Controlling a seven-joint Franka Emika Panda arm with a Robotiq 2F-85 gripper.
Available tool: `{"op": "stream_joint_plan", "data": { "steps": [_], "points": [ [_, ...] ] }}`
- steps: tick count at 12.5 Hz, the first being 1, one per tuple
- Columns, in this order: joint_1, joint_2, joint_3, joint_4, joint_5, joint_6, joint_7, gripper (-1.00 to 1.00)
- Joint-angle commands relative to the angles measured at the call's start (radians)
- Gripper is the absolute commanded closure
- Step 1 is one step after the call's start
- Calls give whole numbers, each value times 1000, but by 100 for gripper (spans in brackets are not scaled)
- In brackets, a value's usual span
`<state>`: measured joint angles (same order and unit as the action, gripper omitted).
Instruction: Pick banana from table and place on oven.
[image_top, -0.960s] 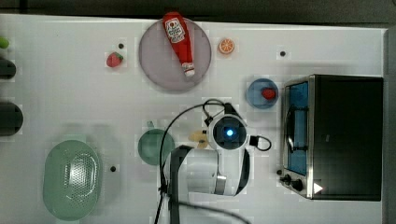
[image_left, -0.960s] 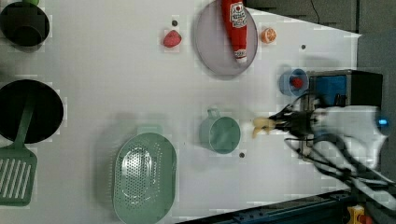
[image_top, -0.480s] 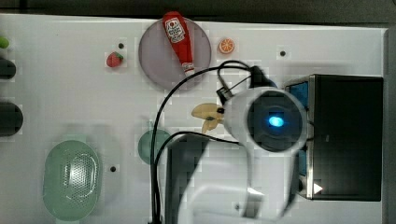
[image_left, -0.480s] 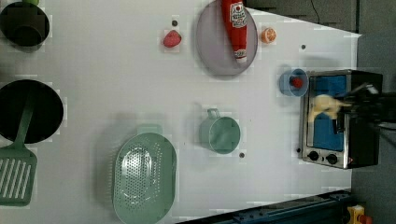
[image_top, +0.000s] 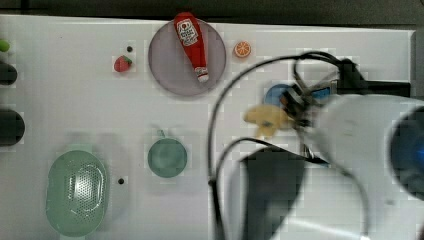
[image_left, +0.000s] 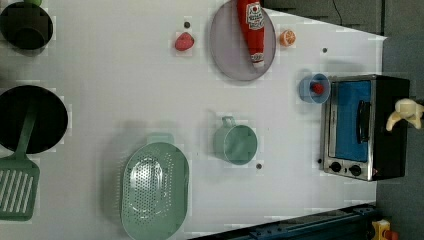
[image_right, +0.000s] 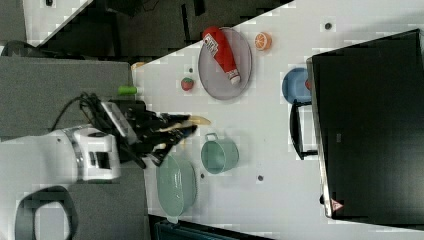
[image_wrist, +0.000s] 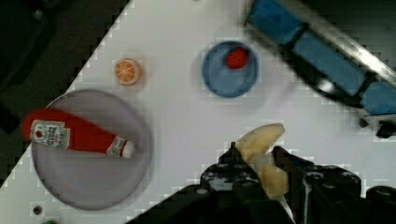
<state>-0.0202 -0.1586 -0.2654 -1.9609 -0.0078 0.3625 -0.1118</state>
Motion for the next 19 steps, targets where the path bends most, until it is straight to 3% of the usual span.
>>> {"op": "stream_joint_plan", "data": {
  "steps": [1, 7, 14, 15, 19],
  "points": [
    [-47, 78, -129, -20, -4, -19, -197, 49],
    [-52, 242, -297, -15, -58, 200, -388, 49],
    [-55, 331, -330, 16, -56, 207, -398, 49],
    [-55, 331, -329, 18, -56, 211, -398, 43],
    [-54, 331, -317, 17, -56, 207, -398, -44]
  ]
}}
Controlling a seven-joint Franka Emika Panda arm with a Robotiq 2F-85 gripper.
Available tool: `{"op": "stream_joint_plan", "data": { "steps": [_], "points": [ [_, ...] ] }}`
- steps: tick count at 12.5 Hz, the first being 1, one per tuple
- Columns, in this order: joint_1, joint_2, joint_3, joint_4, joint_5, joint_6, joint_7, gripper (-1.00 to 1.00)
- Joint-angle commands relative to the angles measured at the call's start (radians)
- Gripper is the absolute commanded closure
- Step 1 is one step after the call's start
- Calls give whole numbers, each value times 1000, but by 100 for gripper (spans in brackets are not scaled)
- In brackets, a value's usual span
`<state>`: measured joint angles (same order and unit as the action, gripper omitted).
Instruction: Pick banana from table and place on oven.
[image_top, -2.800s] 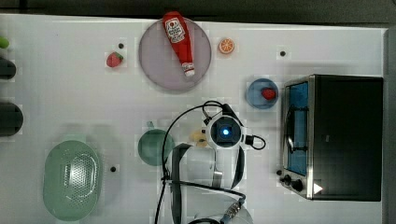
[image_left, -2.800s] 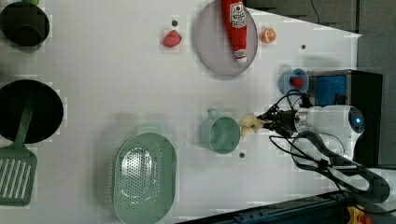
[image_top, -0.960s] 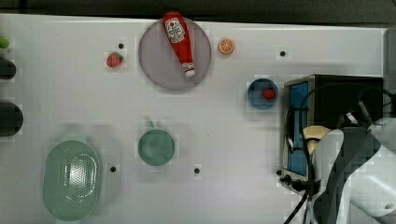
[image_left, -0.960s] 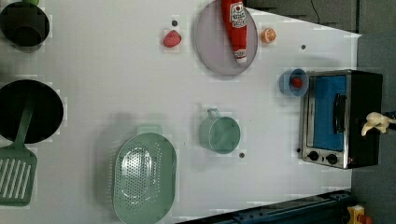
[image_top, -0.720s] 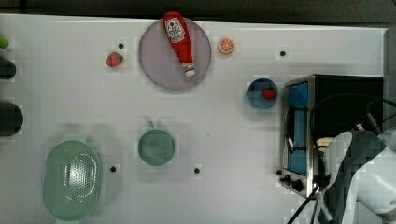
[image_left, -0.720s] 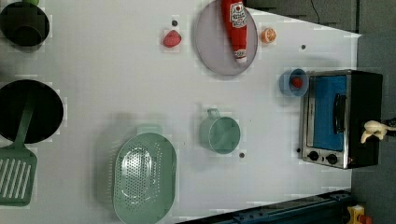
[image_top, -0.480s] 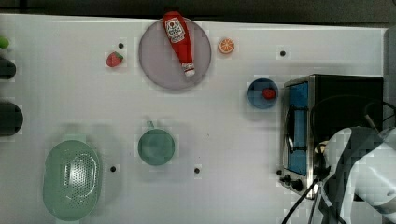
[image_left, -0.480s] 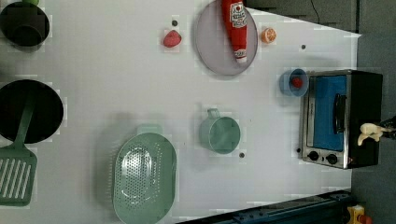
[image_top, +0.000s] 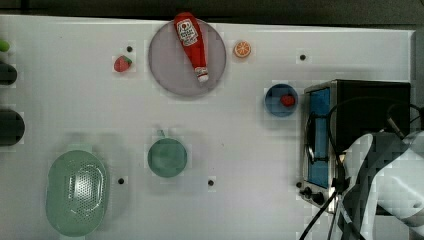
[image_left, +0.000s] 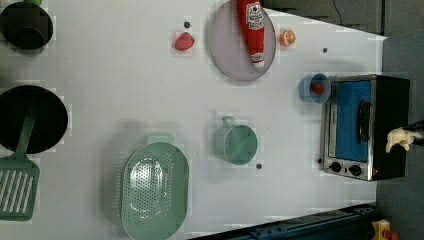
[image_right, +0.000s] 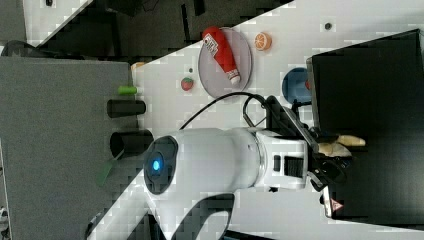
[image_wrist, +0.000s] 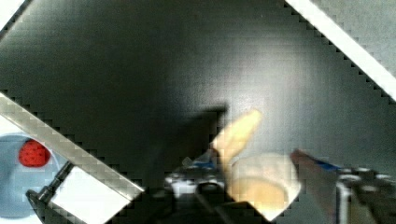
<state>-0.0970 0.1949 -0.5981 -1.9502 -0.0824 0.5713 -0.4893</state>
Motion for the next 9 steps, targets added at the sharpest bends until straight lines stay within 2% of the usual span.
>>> {"op": "stream_joint_plan", "data": {
  "steps": [1, 2, 3, 6, 9],
  "points": [
    [24, -23, 17, 6, 17, -8, -21, -67],
    [26, -23, 17, 7, 17, -14, -21, -89],
    [29, -26, 19, 9, 17, -20, -21, -100],
    [69, -74, 97, 46, 20, -114, -22, -100],
    [123, -194, 265, 66, 68, -256, 26, -100]
  ]
}}
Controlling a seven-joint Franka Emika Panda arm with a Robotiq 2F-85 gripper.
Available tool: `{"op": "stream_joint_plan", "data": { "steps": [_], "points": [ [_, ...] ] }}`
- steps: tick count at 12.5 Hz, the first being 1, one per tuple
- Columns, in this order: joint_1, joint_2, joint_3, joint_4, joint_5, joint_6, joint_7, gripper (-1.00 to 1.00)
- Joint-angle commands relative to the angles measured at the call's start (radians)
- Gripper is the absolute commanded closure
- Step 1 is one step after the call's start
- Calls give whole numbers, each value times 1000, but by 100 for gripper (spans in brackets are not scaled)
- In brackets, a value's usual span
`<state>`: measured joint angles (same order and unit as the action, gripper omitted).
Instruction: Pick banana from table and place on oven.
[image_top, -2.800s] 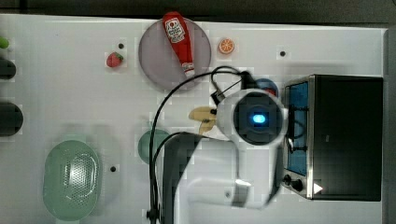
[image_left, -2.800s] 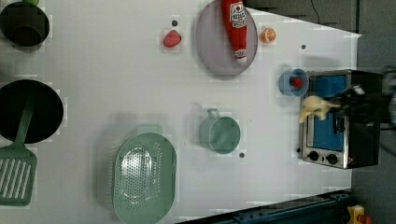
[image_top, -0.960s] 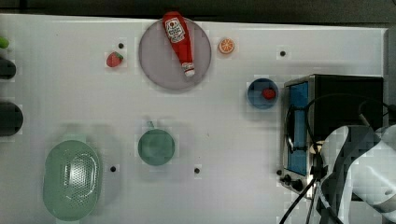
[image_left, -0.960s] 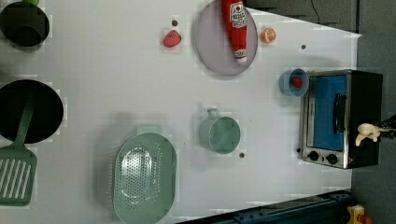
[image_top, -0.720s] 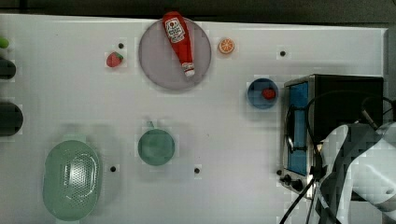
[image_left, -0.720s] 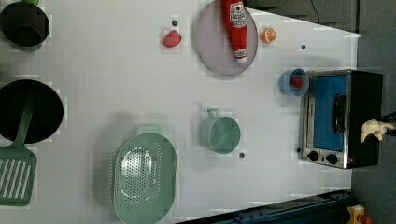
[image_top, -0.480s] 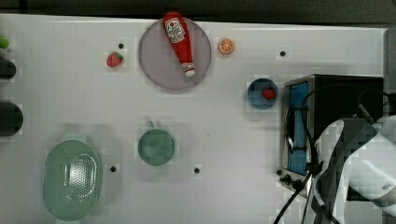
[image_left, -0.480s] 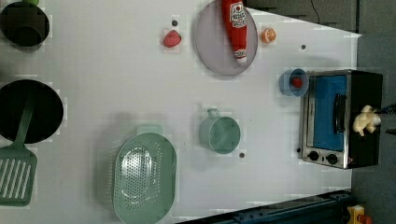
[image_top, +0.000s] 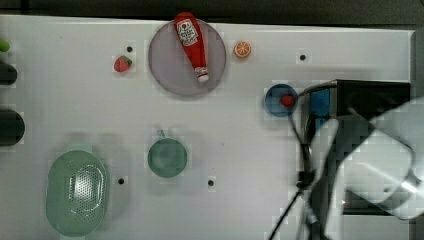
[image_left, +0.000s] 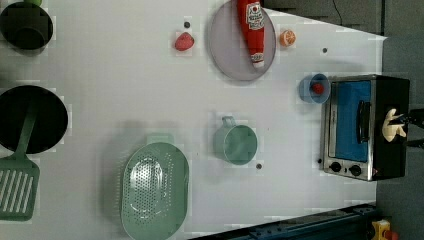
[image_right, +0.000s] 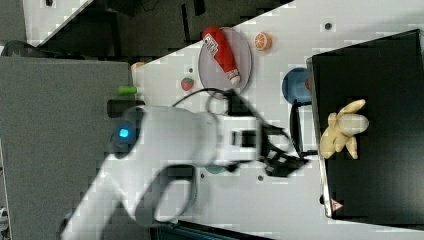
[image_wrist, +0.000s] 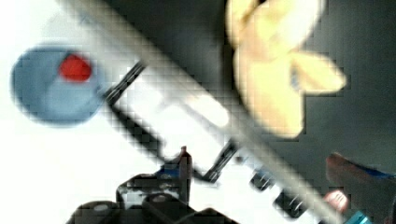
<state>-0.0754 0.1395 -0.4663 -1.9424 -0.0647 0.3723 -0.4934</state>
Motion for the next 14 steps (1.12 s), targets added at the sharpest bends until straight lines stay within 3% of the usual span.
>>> {"op": "stream_joint_plan", "data": {
  "steps": [1, 6, 14],
  "points": [
    [112, -186, 193, 57, 58, -77, 124, -100],
    [119, -385, 396, 29, 56, -309, 627, -100],
    [117, -443, 413, 22, 56, -313, 676, -100]
  ]
}}
